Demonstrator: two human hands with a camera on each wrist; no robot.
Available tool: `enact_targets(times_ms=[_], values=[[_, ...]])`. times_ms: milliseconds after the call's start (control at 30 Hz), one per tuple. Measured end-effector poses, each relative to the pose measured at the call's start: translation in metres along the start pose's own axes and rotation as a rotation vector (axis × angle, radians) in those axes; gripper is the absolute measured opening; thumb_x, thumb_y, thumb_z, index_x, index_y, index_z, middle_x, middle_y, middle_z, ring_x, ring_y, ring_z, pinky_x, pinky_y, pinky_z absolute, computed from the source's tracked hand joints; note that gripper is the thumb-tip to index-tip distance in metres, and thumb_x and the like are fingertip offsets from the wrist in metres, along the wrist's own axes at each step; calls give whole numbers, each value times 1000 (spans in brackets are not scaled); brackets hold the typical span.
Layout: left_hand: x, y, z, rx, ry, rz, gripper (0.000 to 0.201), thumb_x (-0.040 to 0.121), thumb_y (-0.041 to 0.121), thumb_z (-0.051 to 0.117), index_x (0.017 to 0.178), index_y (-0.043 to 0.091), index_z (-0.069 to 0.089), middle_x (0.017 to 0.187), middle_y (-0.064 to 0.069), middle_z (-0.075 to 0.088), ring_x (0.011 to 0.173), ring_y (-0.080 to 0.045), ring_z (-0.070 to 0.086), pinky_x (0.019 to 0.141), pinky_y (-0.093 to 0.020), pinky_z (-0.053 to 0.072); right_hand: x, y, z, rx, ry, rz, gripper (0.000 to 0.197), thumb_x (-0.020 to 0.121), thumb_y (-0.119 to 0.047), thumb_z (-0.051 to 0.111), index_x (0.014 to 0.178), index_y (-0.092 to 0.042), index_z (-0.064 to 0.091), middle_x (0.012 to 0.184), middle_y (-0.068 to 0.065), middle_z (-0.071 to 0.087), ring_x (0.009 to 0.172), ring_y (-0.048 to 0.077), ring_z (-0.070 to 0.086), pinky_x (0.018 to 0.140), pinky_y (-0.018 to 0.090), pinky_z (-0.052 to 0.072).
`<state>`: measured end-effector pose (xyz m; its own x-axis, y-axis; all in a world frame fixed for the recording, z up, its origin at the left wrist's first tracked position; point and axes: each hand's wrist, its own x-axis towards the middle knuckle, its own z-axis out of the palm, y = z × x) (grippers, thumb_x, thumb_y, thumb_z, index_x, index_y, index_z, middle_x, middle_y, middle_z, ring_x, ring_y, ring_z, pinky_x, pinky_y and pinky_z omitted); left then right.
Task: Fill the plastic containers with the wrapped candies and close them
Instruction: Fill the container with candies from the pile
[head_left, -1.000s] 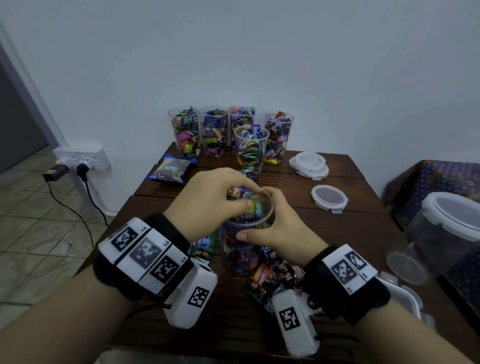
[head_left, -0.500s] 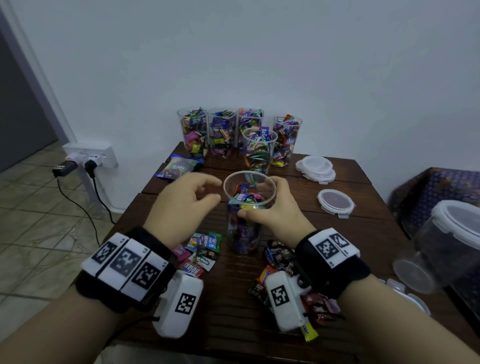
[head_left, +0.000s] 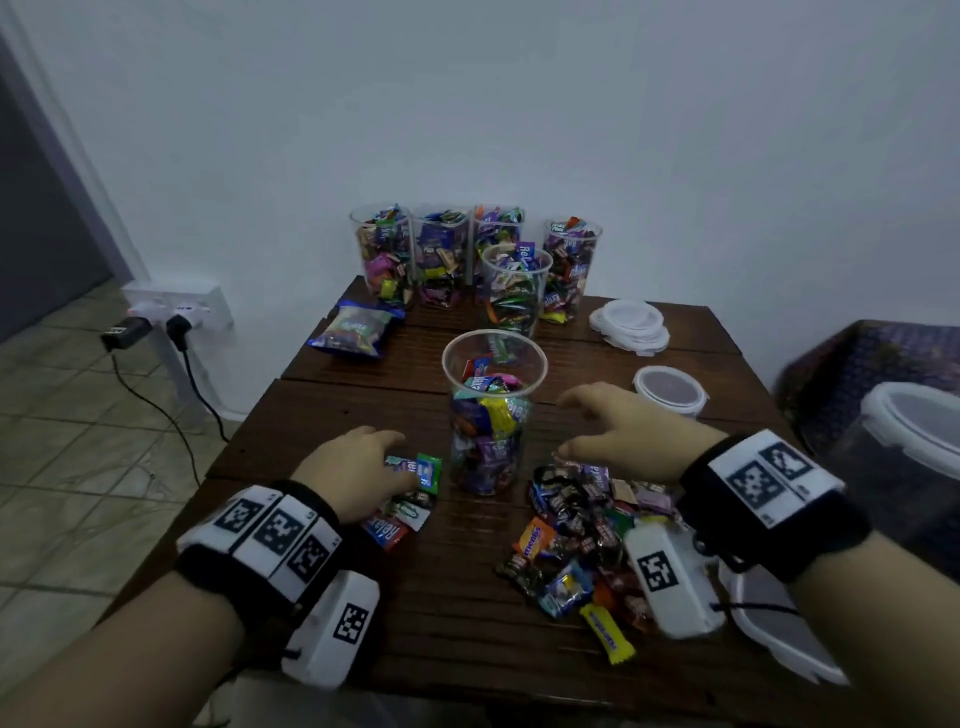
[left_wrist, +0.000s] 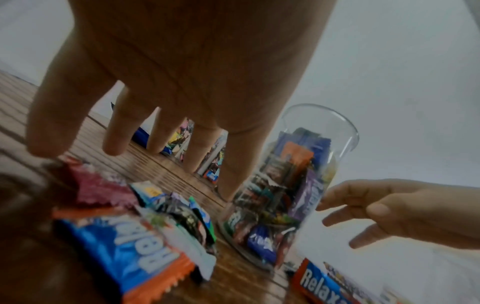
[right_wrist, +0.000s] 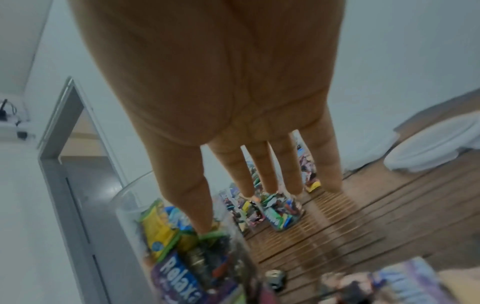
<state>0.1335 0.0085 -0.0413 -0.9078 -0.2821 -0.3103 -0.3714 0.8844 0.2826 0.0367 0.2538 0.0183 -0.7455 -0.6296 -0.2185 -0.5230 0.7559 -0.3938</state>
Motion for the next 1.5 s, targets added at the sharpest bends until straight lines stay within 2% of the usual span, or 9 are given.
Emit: enact_targets(times_ms=[233, 400, 567, 733, 833, 1033, 1267, 1400, 1500], values=[[3, 15, 6, 163, -185, 14, 85, 85, 61, 54, 151, 36, 5, 159, -11, 7, 139, -31, 30, 107, -39, 37, -21, 32, 7, -258, -316, 143, 101, 77, -34, 71, 151, -30, 2, 154, 1, 17, 135, 22, 32, 107, 36, 36], [0, 26, 8, 281, -276, 45, 96, 80, 60, 62, 151, 36, 1, 160, -9, 0, 138, -30, 32, 105, -39, 40, -25, 30, 25, -354, -427, 125, 114, 74, -37, 75, 149, -36, -10, 158, 0, 3, 138, 24, 28, 108, 36, 37], [-4, 35, 4, 336, -299, 111, 85, 86, 39, 66, 151, 35, 11, 160, -10, 5, 140, -28, 29, 108, -35, 36, -21, 20, 37, -474, -450, 64, 101, 80, -36, 70, 148, -42, -5, 156, 4, 11, 136, 27, 29, 106, 41, 38], [-4, 33, 2, 316, -227, 142, 67, 91, 26, 61, 148, 33, 26, 151, -6, 35, 130, -25, 43, 101, -34, 43, -17, 15, 38, -511, -430, 65, 80, 89, -29, 62, 149, -41, 10, 150, 7, 22, 129, 29, 39, 102, 40, 42], [-2, 31, 3, 302, -178, 146, 61, 90, 20, 60, 144, 35, 36, 144, -1, 45, 125, -22, 48, 97, -32, 46, -13, 14, 37, -509, -384, 52, 71, 92, -21, 57, 148, -38, 17, 146, 8, 28, 125, 29, 44, 98, 37, 45], [4, 29, 4, 282, -105, 98, 51, 88, 15, 60, 136, 31, 49, 137, -6, 47, 121, -24, 49, 96, -33, 46, -8, 17, 39, -472, -280, 43, 53, 92, -21, 55, 141, -32, 37, 132, 6, 41, 118, 27, 50, 93, 34, 45], [9, 26, 3, 142, 16, 69, 21, 84, 11, 62, 99, 25, 64, 112, -2, 47, 103, -25, 55, 79, -28, 44, -3, 20, 39, -425, -223, 35, 49, 94, -9, 45, 139, -28, 40, 128, 8, 44, 115, 29, 52, 91, 35, 46], [10, 24, -1, 71, 36, 68, 17, 89, 13, 58, 98, 25, 66, 104, 1, 45, 108, -22, 54, 81, -25, 41, -2, 21, 39, -418, -198, 28, 48, 93, -6, 44, 136, -26, 44, 126, 7, 45, 116, 29, 51, 89, 33, 45], [9, 22, -2, -33, 104, 85, 16, 88, 12, 60, 91, 24, 68, 95, 6, 49, 95, -17, 56, 75, -23, 40, -2, 20, 38, -403, -172, 21, 43, 92, -5, 44, 131, -23, 50, 123, 7, 48, 115, 28, 51, 87, 32, 43]])
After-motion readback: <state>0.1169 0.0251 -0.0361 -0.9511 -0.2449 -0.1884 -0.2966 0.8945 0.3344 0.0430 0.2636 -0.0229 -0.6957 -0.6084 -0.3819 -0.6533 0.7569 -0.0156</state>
